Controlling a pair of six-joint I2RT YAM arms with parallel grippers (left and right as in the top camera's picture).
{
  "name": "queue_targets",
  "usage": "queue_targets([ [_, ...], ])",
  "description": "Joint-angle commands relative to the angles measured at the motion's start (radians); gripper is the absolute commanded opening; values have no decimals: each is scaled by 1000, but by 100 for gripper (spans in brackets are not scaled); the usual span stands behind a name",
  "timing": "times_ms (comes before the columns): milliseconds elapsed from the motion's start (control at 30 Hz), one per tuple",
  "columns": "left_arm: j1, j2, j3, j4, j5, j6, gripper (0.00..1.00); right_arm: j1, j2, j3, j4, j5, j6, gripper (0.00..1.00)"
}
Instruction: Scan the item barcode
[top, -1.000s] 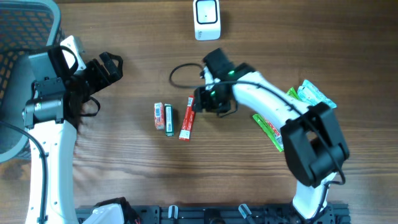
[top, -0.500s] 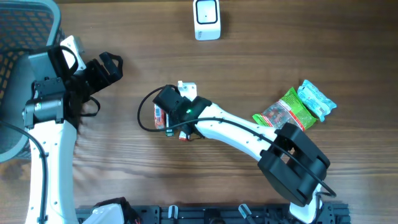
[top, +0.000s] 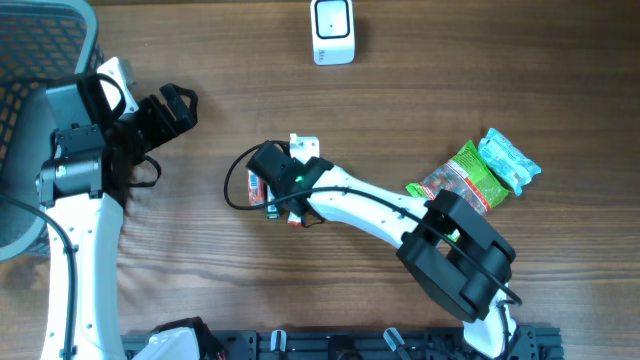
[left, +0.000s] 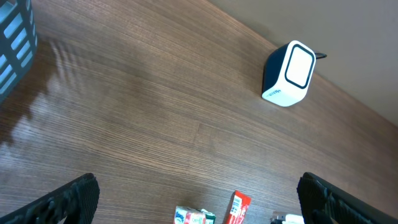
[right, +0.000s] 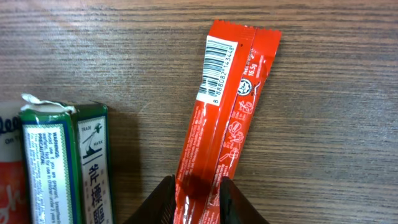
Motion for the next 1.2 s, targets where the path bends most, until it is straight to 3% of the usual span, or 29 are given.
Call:
queue_targets([
  [0, 5, 4, 14, 3, -5, 17, 100, -4, 11, 8, -6, 27, -34, 24],
  [300, 5, 4, 14, 3, -5, 17, 100, -4, 38, 8, -2, -4, 0, 25],
  [367, 5, 4, 13, 3, -5, 17, 100, -5, 37, 8, -25, 19, -9, 21],
  [533, 5, 4, 14, 3, -5, 17, 100, -26, 37, 8, -83, 203, -169, 20],
  [700, 5, 4, 14, 3, -5, 17, 100, -55, 37, 8, -133, 343, -522, 17],
  [800, 5, 4, 14, 3, -5, 17, 100, -77, 35, 11, -145, 360, -572, 18],
  [900, 5, 4, 14, 3, -5, 17, 100, -94, -8, 66, -208, 242, -578, 18],
  [967, 5, 4, 14, 3, -5, 17, 100, -107, -66, 98, -237, 76, -576, 26],
  [1000, 5, 4, 14, 3, -5, 17, 100, -113, -87, 97, -235, -12, -569, 42],
  [1067, 5, 4, 14, 3, -5, 17, 100, -126, -100, 95, -240, -202, -460, 43],
  [1167, 5, 4, 14, 3, -5, 17, 100, -122, -82, 58, -228, -225, -334, 53],
])
